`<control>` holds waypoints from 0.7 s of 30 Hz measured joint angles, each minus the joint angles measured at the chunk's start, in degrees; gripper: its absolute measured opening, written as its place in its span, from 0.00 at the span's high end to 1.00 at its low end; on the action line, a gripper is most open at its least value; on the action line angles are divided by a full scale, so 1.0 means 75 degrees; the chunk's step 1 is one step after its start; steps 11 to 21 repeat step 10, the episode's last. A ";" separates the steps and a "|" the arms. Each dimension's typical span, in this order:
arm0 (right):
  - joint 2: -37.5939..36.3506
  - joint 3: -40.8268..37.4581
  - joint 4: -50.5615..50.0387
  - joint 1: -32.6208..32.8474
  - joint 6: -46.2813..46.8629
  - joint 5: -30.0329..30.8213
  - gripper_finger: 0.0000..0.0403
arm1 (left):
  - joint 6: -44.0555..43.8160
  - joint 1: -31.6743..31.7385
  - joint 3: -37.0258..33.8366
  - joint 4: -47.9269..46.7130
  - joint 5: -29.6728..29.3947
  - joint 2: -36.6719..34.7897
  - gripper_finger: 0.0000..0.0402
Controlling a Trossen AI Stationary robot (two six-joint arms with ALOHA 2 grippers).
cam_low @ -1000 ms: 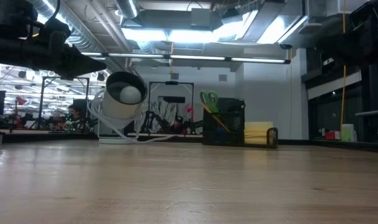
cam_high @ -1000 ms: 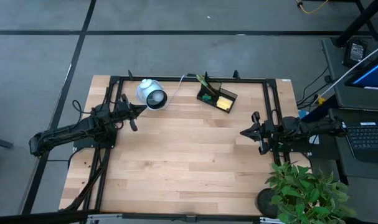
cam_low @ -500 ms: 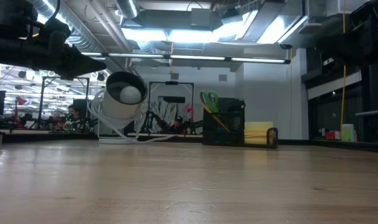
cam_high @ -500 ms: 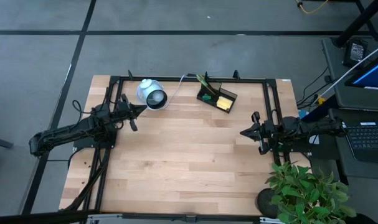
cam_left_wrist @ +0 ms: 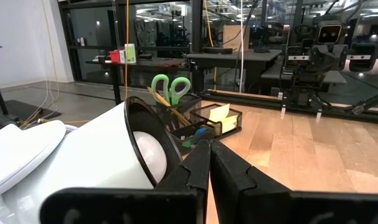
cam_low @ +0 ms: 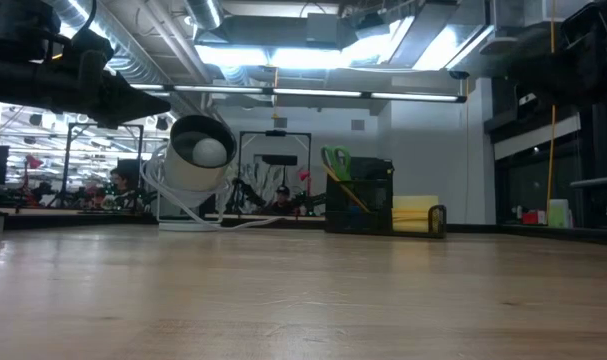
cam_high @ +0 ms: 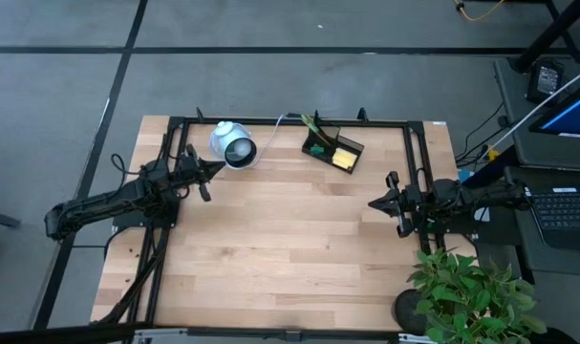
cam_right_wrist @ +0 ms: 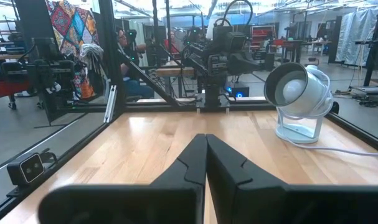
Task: Pick and place office supplies into organizer
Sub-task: Return to Home Position
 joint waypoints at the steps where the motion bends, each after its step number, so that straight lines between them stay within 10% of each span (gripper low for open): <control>1: 0.0000 0.0000 0.0000 0.0000 0.0000 0.0000 0.97 | 0.0000 0.0000 0.0000 -0.0002 0.0000 0.0000 0.98; 21: 0.0003 0.0000 0.0000 0.0000 0.0000 0.0000 0.97 | 0.0000 0.0000 0.0000 0.0000 0.0000 0.0000 0.99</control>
